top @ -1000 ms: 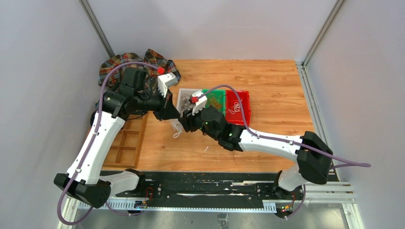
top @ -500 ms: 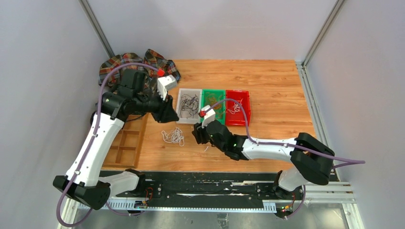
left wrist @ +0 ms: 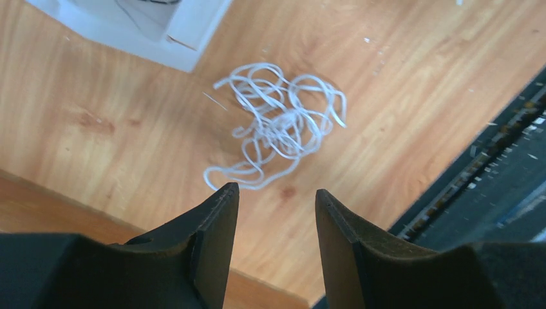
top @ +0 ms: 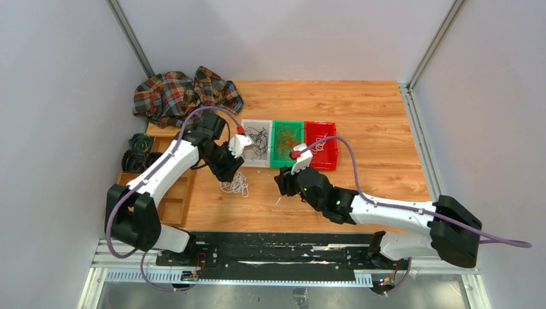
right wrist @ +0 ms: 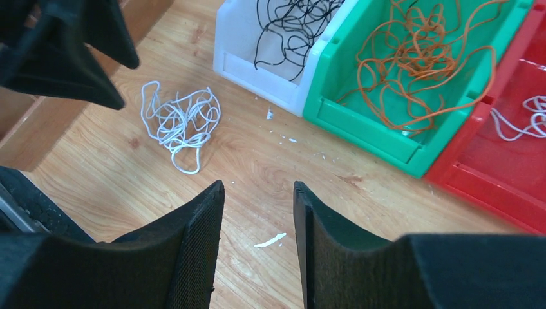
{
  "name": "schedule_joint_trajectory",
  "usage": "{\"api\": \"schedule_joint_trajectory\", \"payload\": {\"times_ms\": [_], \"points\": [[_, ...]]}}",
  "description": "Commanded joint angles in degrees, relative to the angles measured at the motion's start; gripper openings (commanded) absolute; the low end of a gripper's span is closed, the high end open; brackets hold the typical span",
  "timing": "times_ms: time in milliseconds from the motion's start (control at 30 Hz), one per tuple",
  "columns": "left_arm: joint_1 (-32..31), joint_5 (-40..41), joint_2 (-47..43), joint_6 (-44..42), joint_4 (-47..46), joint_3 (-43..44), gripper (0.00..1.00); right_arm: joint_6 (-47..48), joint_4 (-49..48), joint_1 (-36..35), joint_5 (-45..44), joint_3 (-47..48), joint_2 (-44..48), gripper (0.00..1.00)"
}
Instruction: Untangle the cables
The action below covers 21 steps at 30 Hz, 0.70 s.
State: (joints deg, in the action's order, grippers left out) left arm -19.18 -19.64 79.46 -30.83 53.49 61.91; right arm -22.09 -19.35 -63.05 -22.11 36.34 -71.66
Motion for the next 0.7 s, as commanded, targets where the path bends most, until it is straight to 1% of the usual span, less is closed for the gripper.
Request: {"api": "schedule_joint_trajectory", "payload": {"times_ms": [0,67,100,233,367,533,667], "points": [[0.4,2.2,4.0,-5.0,-9.0,-1.5,0.52,-1.7,2.8,-1.0,-3.0,-1.9,4.6,0.43],[0.4,1.3,5.8,-6.0,-10.0,-2.7,0.52,-1.8,3.3,-1.0,-3.0,-2.3,5.9,0.42],[0.4,1.1,6.5,-6.4,-10.5,-3.2,0.51,-1.9,3.5,-1.0,-4.5,-2.5,6.4,0.42],[0.4,2.6,8.3,-9.0,-12.7,-5.9,0.51,-1.9,4.1,-0.9,-5.2,-2.6,7.7,0.41],[0.4,3.6,9.6,-10.0,-14.2,-7.6,0.47,-1.9,4.2,-0.9,-5.4,-2.4,8.2,0.38],[0.4,7.7,10.5,-8.4,-17.9,-8.3,0.3,-2.5,4.2,-0.9,-4.7,-1.8,8.4,0.29],[0.4,8.6,8.0,-6.9,-17.9,-7.7,0.09,-2.5,4.2,-0.9,-4.8,-1.5,8.7,0.2]]}}
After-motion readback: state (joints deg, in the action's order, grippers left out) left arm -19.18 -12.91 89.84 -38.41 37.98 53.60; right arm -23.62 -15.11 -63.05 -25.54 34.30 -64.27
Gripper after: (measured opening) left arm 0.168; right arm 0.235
